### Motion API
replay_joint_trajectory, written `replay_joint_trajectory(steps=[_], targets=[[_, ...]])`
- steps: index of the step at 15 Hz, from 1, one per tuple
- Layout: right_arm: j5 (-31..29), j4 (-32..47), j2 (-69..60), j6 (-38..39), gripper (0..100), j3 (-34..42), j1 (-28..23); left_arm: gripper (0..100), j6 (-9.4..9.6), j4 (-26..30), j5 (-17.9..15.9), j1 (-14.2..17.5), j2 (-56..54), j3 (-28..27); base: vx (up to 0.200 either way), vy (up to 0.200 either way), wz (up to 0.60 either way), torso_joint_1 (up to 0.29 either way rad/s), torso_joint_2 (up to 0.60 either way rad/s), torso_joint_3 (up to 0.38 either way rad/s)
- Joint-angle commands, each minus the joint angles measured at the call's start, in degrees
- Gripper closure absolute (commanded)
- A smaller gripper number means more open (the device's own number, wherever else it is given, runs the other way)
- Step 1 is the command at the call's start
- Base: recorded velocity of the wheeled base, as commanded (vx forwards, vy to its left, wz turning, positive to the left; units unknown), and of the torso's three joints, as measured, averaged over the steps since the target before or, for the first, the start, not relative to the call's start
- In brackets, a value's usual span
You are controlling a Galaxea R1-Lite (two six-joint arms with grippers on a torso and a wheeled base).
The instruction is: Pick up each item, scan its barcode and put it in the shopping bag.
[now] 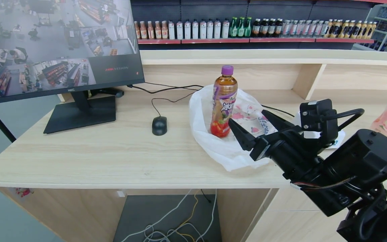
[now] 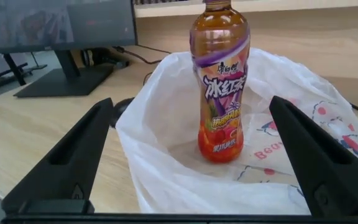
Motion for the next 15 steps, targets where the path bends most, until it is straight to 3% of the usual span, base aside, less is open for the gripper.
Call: replay_joint_trajectory(steps=[1, 15], targets=[[0.0, 0.1, 0.4, 0.0, 0, 0.0, 0.6, 0, 0.01, 0.0, 0.0, 0.1, 0.0, 0.0, 0.000, -0.200, 0.00, 0.002, 0.01, 0.012], [0.0, 0.1, -1.3, 0.0, 0, 1.1, 2.7, 0, 0.01, 0.0, 0.0, 0.1, 0.0, 0.0, 0.000, -0.200, 0.00, 0.004, 0.00, 0.001]])
